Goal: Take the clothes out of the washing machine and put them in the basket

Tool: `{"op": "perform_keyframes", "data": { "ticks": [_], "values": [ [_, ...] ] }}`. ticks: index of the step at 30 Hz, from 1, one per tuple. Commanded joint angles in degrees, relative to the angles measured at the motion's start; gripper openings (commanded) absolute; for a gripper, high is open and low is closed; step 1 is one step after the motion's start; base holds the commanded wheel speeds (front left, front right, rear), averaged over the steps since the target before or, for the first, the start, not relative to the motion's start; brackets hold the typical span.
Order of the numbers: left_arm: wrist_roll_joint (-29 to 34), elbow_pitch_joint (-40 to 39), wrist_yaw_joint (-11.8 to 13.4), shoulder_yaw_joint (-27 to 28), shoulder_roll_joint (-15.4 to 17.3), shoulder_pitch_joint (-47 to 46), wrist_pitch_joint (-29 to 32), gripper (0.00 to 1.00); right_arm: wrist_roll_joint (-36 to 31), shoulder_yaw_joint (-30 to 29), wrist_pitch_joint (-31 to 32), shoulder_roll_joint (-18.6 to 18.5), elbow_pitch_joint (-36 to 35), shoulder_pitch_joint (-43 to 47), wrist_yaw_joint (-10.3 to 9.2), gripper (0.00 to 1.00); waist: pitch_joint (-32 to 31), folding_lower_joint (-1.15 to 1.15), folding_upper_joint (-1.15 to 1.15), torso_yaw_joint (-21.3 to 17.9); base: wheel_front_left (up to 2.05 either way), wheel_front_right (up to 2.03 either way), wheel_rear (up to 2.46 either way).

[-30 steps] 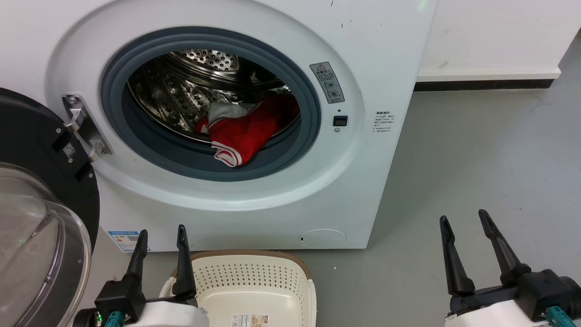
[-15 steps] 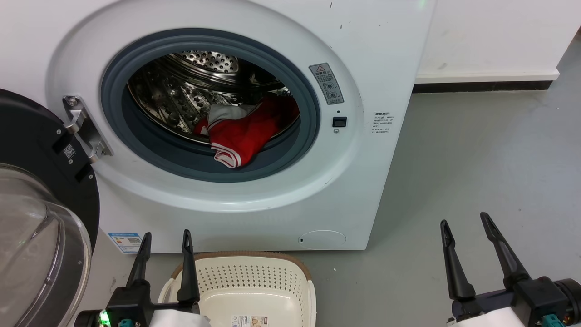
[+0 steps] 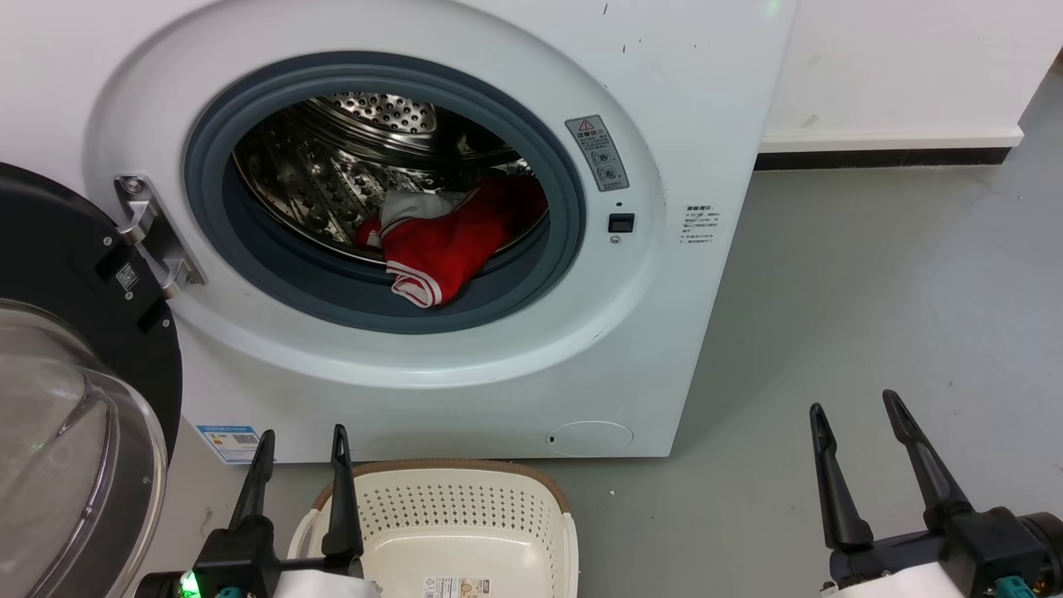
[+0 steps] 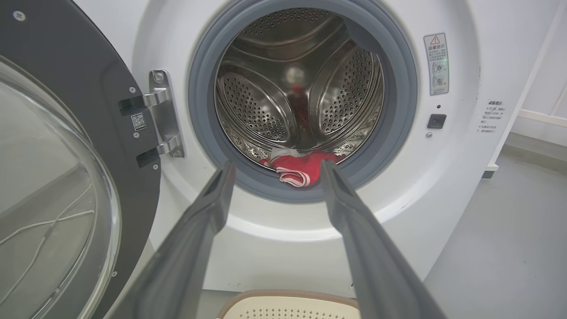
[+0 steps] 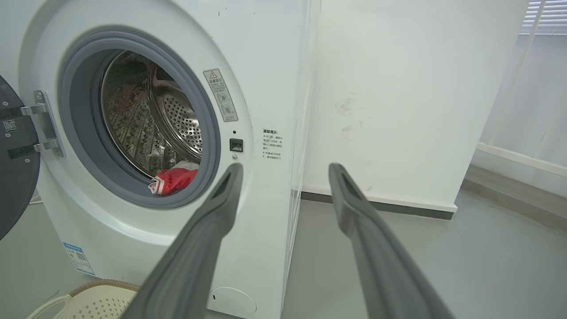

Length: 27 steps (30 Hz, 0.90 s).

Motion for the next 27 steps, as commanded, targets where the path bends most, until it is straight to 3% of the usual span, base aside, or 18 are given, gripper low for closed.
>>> {"op": "perform_keyframes", "data": {
  "ticks": [1,18,27],
  "values": [
    [-0.2,0.1,0.2,0.1,0.1,0.7,-0.3,1.0,0.3,-0.1,-0.2,-0.1,0.1,0.8,-0.04,1.0,0.0,0.0,0.0,0.0,0.0,0.0,0.0],
    [-0.3,1.4,0.1,0.6,0.1,-0.9,-0.3,1.0,0.6,0.3,-0.2,-0.1,0.2,0.2,-0.04,1.0,0.4,0.0,0.0,-0.3,0.0,0.0,0.0],
    [0.2,6.5,-4.2,3.8,0.3,-10.0,-0.2,1.0,0.0,1.2,-0.2,-0.1,-0.8,-2.0,-0.04,1.0,3.9,0.0,0.0,-2.0,0.0,0.0,0.0]
  ]
}}
